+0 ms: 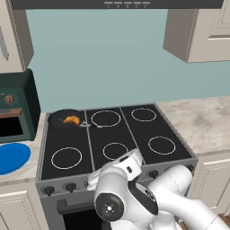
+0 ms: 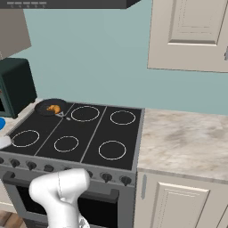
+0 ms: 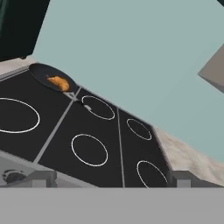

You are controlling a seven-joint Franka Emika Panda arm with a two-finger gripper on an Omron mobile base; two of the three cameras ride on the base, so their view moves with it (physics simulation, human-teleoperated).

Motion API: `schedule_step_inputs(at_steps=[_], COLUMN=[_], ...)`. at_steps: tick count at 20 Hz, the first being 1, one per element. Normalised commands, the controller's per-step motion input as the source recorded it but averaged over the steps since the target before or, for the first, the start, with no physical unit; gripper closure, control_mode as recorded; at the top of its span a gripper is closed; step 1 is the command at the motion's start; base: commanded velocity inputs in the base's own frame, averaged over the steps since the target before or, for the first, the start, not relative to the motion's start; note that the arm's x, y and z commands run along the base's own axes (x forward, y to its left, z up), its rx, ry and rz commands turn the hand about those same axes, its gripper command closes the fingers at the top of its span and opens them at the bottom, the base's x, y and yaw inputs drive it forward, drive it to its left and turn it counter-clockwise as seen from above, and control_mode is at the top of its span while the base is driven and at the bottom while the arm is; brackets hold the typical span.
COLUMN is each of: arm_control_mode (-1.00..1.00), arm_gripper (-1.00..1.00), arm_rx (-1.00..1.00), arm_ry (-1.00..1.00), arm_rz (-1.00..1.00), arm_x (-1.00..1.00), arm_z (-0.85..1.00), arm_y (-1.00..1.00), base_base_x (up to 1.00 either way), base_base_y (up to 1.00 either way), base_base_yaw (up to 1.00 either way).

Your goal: Pick the croissant and place it on the pan. Then turn on the stove to warm the croissant.

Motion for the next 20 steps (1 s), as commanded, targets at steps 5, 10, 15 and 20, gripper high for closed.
schedule_step_inputs(at_steps=[5, 10, 15, 20], arm_control_mode=[-1.0, -1.0, -1.0, -1.0], arm_gripper=[-1.0, -1.0, -1.0, -1.0], arm_rx=[0.0, 0.0, 0.0, 0.0], arm_ry=[0.0, 0.02, 0.04, 0.02], arm_rz=[0.0, 0.0, 0.0, 0.0], arm_x=[-0.25, -0.15, -0.1, 0.0], arm_z=[-0.2, -0.31, -0.35, -0.32], arm_y=[0.18, 0.18, 0.12, 0.0], base_base_x=[0.0, 0.0, 0.0, 0.0], base_base_y=[0.0, 0.0, 0.0, 0.0], base_base_yaw=[0.0, 0.0, 0.0, 0.0])
